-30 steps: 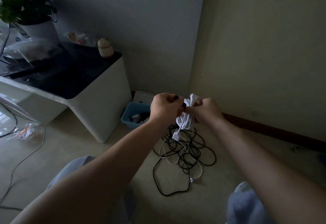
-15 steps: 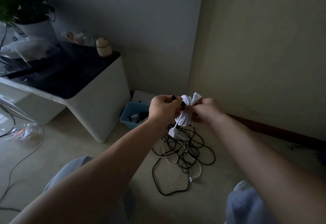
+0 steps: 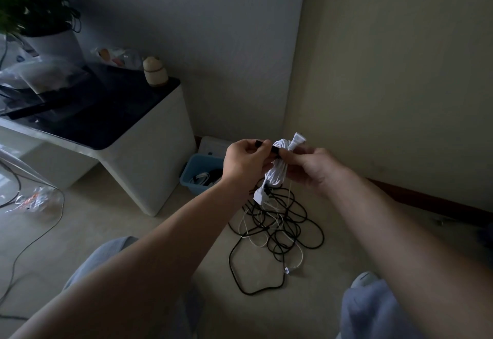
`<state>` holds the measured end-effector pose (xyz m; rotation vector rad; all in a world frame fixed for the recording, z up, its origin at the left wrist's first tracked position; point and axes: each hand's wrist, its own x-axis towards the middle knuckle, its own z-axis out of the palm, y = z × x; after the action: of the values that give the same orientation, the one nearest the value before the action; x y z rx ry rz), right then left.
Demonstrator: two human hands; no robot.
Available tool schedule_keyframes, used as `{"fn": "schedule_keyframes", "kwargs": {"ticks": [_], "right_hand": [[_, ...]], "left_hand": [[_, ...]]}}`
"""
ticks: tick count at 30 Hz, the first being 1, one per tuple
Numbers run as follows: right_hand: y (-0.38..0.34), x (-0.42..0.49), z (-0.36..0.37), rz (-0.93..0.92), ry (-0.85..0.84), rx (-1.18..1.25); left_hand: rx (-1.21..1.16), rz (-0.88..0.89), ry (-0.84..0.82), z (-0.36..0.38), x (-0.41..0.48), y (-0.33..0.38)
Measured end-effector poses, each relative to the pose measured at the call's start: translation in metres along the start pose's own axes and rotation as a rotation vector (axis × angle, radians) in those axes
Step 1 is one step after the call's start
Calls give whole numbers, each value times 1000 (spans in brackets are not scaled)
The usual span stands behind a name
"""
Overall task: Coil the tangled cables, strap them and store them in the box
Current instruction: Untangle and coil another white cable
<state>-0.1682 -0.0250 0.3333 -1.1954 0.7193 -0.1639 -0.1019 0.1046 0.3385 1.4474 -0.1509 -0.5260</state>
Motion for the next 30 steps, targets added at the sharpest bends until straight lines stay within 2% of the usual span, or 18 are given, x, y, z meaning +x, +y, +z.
{"fn": "schedule_keyframes", "kwargs": {"ticks": [6, 13, 21, 26, 30], "right_hand": [[-3, -5, 1, -6, -33, 61], [-1, -3, 2, -26, -31, 40], [-9, -7, 1, 31, -8, 72], [-19, -13, -3, 92, -52, 208], [-20, -14, -1, 74, -80, 157]], "left_hand": [[60, 89, -31, -2, -1, -2], [411, 342, -1, -3, -3, -4], [480, 485, -81, -2, -2, -12], [520, 527, -71, -2, -3, -12], [500, 521, -63, -1, -4, -13]]}}
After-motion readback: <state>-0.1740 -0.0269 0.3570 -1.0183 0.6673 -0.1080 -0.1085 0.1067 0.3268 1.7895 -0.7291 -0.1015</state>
